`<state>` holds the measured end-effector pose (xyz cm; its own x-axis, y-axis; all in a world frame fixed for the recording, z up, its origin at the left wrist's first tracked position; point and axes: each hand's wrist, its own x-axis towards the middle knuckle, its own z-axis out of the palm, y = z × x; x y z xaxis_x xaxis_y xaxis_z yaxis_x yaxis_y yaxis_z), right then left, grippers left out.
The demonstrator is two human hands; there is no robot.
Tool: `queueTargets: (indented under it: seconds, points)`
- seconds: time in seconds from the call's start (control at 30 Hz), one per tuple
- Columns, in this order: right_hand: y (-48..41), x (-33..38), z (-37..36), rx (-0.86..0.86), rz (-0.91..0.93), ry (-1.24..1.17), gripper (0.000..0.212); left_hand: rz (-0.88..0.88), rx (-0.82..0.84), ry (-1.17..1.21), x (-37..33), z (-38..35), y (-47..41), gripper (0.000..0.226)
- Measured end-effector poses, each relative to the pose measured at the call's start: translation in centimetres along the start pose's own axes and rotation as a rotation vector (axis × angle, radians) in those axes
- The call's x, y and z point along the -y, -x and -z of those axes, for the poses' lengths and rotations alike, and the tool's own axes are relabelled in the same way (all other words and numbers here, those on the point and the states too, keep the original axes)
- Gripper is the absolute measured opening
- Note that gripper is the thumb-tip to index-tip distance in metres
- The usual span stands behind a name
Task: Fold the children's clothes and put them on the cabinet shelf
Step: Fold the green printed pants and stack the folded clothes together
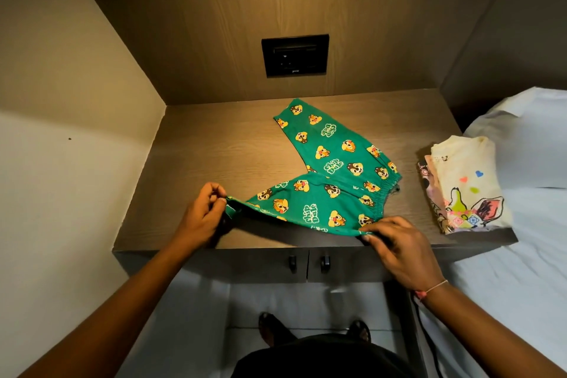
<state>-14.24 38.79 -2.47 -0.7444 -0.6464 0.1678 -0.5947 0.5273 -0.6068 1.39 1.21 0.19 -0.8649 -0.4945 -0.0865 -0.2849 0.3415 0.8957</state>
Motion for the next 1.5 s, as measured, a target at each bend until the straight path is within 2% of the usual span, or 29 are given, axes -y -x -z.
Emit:
queueTargets:
  seconds: [0.13,0.23,0.33,0.47,0.57,0.63,0.67,0.73,0.87,1.07,1.2,1.3,1.4,1.5]
  points:
    - [-0.5,0.1,0.3,-0.002,-0.025,-0.016,0.021,-0.012,0.104,-0.117,-0.1,1.3,-0.5,0.036]
    - [-0.5,0.2,0.3,0.004,-0.028,-0.008,0.022,-0.036,0.083,-0.207,-0.3,2.2,-0.8,0.036]
    - [-0.4,0.3,0.3,0.013,-0.024,-0.001,0.023,-0.071,0.068,-0.107,-0.7,2.8,-0.8,0.041]
    - [-0.4,0.3,0.3,0.004,-0.022,0.001,0.024,-0.029,0.063,0.019,-1.2,2.0,-0.4,0.051]
    - [-0.5,0.3,0.2,-0.003,-0.018,-0.003,0.023,0.038,0.019,-0.022,-0.7,1.5,0.0,0.032]
    - [-0.5,0.4,0.1,-0.013,-0.022,-0.002,0.023,0.067,0.066,-0.027,-0.4,1.7,0.7,0.010]
    - [-0.5,0.4,0.0,-0.013,-0.027,0.004,0.023,0.044,0.118,-0.085,-0.1,1.9,1.1,0.010]
    - [-0.5,0.4,0.0,-0.009,-0.036,0.010,0.023,-0.058,0.222,-0.321,0.5,1.9,1.9,0.031]
    - [-0.7,0.5,0.2,0.000,-0.032,0.007,0.024,-0.220,0.304,-0.610,1.1,1.1,2.5,0.033]
    - [-0.8,0.7,0.3,-0.001,-0.018,0.017,0.025,-0.277,0.250,-0.672,1.6,1.3,2.4,0.029]
    - [-0.7,0.8,0.3,-0.008,-0.010,0.022,0.025,-0.410,0.212,-0.775,1.2,0.7,1.9,0.017]
    - [-0.7,0.8,0.3,-0.005,0.000,0.030,0.025,-0.482,0.229,-0.842,0.9,-0.1,2.0,0.019]
    - [-0.7,0.8,0.4,-0.003,-0.004,0.036,0.025,-0.359,0.149,-0.671,0.7,-0.5,2.6,0.024]
    - [-0.7,0.8,0.5,0.021,-0.018,0.036,0.023,-0.238,0.042,-0.386,-0.3,-0.8,2.9,0.015]
